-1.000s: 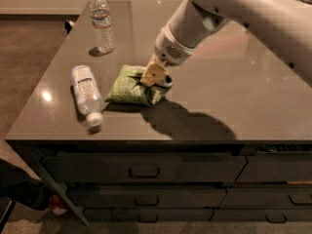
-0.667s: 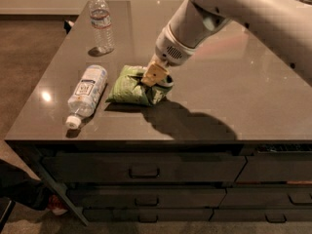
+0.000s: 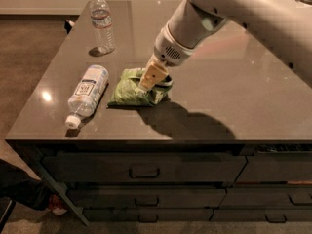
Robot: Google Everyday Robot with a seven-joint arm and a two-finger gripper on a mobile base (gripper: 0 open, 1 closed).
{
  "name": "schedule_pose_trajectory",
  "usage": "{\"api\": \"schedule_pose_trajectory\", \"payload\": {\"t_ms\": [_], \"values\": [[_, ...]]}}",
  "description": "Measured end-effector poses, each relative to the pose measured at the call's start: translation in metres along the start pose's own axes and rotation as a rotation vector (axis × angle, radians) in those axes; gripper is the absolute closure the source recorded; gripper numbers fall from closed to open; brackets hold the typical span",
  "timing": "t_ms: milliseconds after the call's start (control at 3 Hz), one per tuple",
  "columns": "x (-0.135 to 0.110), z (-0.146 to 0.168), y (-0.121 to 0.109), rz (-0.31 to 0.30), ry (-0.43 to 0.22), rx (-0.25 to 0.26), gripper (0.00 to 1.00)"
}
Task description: Move green jalapeno chip bag near blue plastic bottle
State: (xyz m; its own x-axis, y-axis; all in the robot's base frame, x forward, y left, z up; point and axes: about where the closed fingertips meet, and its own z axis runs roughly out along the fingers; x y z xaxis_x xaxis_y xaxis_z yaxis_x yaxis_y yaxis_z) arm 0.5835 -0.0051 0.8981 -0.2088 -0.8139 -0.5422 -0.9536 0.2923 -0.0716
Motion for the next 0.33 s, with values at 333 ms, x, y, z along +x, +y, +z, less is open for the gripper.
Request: {"api": "schedule_pose_trajectory", "payload": {"t_ms": [333], "values": [[-0.0009, 0.0009, 0.001, -0.002, 0.001, -0.002, 0.0]]}}
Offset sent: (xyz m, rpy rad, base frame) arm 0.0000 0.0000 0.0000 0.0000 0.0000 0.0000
